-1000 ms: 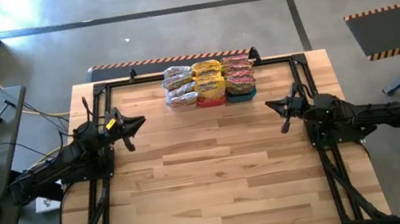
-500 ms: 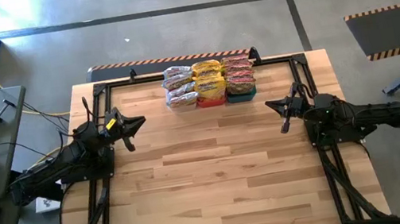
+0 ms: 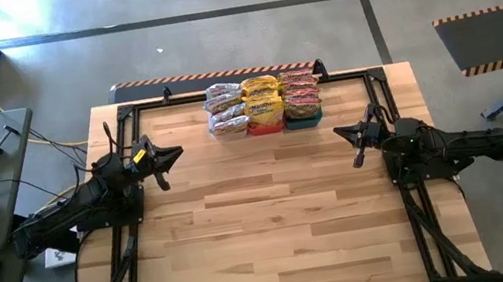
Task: Sort Maruchan noodles
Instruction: Return to Home Position
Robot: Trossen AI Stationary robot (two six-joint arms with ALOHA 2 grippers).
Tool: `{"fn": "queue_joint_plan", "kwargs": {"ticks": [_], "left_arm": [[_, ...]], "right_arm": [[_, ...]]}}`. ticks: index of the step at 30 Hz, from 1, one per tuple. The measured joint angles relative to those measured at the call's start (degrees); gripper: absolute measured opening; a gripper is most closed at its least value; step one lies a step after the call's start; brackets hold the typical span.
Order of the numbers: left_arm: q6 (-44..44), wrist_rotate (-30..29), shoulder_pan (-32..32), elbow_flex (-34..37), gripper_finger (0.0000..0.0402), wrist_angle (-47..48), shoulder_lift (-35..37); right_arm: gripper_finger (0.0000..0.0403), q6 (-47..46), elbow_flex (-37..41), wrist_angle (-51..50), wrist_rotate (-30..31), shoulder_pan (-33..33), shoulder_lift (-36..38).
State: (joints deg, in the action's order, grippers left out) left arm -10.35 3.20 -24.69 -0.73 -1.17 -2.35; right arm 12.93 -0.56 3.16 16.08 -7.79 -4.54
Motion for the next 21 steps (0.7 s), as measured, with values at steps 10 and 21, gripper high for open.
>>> {"fn": "queue_joint_plan", "kwargs": {"ticks": [10,21], "left_arm": [[0.0,0.0,0.0,0.0,0.0035,0.0,0.0],[0.0,0.0,1.2,-0.1,0.0035,0.0,-3.4]], "right_arm": [[0.0002,0.0,0.0,0.0,0.0,0.0,0.0],[0.0002,0.0,0.0,0.0,0.0,0.0,0.0]]}}
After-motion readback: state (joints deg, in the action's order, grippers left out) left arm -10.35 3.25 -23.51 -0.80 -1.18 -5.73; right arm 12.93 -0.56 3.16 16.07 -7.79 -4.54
